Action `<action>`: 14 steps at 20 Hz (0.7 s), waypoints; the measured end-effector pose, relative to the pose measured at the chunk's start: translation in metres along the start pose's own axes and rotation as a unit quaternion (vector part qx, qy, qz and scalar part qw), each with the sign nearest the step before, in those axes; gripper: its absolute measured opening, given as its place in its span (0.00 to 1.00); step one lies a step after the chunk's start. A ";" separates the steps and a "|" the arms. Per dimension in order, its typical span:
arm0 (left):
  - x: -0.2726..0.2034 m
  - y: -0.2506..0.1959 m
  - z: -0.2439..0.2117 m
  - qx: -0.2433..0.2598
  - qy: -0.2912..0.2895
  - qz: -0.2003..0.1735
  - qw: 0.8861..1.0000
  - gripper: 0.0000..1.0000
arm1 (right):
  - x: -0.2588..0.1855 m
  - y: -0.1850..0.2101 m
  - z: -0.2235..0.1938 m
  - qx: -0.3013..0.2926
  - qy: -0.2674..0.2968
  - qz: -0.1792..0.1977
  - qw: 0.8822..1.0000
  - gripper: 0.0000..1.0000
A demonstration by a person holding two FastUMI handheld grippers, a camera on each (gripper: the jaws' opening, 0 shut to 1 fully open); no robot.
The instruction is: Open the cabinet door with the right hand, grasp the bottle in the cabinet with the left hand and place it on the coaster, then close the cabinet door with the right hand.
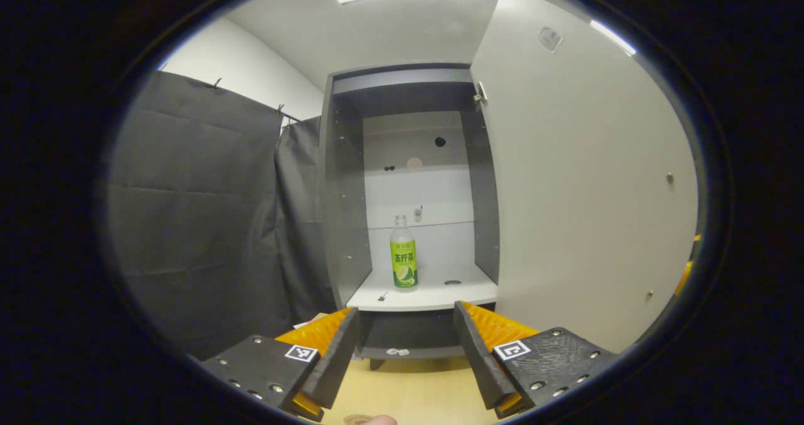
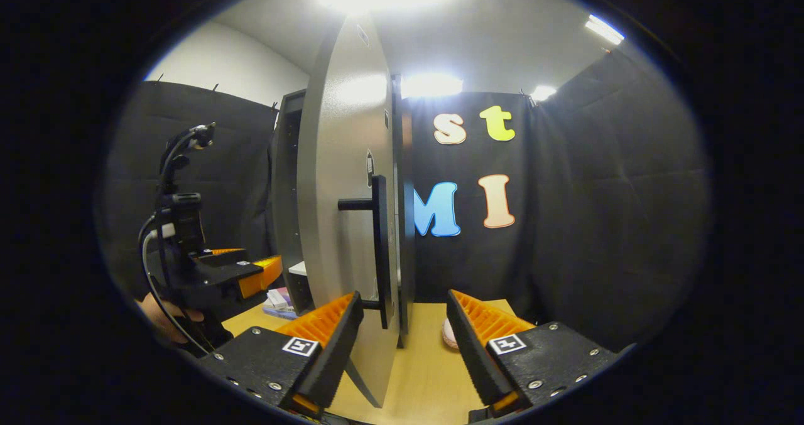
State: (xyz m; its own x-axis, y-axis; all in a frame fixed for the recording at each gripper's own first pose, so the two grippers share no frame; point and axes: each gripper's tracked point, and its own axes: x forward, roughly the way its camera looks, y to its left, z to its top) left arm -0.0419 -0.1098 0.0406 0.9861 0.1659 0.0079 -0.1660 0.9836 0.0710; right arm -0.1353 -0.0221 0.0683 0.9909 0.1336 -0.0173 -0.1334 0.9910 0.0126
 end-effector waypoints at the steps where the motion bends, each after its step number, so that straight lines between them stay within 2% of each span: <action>1: 0.013 0.009 0.005 -0.002 -0.008 0.017 1.000 0.90 | 0.004 -0.002 -0.001 -0.007 -0.001 -0.007 1.000 0.87; 2: 0.027 0.017 0.010 -0.006 -0.015 0.026 1.000 0.86 | 0.005 -0.005 -0.003 -0.012 0.003 -0.012 1.000 0.91; 3: 0.043 0.015 0.011 -0.013 -0.018 0.023 0.999 0.86 | 0.005 -0.006 -0.005 -0.015 0.007 -0.017 1.000 0.92; 4: 0.061 0.013 0.013 -0.019 -0.020 0.014 1.000 0.90 | 0.003 -0.008 -0.008 -0.014 0.011 -0.020 1.000 0.91; 6: 0.094 0.018 0.016 -0.011 -0.031 0.007 0.999 0.90 | 0.001 -0.016 -0.031 0.001 0.039 -0.026 0.999 0.92; 7: 0.115 0.014 0.018 -0.004 -0.035 -0.003 0.999 0.86 | -0.002 -0.022 -0.044 0.010 0.057 -0.039 0.998 0.92; 8: 0.134 0.011 0.020 0.002 -0.037 -0.011 0.999 0.90 | -0.004 -0.029 -0.051 0.022 0.068 -0.057 0.996 0.92; 9: 0.153 0.008 0.019 0.006 -0.040 -0.019 0.999 0.86 | -0.009 -0.037 -0.058 0.031 0.075 -0.080 0.993 0.92; 10: 0.170 0.008 0.019 0.010 -0.043 -0.021 0.999 0.86 | -0.014 -0.050 -0.063 0.033 0.080 -0.111 0.990 0.93; 11: 0.187 0.005 0.016 0.012 -0.047 -0.026 0.998 0.86 | -0.020 -0.066 -0.072 0.033 0.088 -0.147 0.985 0.91; 12: 0.204 0.001 0.016 0.014 -0.052 -0.032 0.998 0.90 | -0.026 -0.077 -0.080 0.036 0.098 -0.178 0.978 0.93; 14: 0.232 -0.002 0.012 0.018 -0.057 -0.044 0.997 0.90 | -0.032 -0.085 -0.095 0.058 0.115 -0.221 0.967 0.93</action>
State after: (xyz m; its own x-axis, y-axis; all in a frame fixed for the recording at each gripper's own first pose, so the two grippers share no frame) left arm 0.1876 -0.0744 0.0546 0.9914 0.0676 0.1124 -0.0802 0.9905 0.1113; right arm -0.1575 -0.1093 -0.0275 0.9188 -0.2898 -0.2681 0.3174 0.9461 0.0649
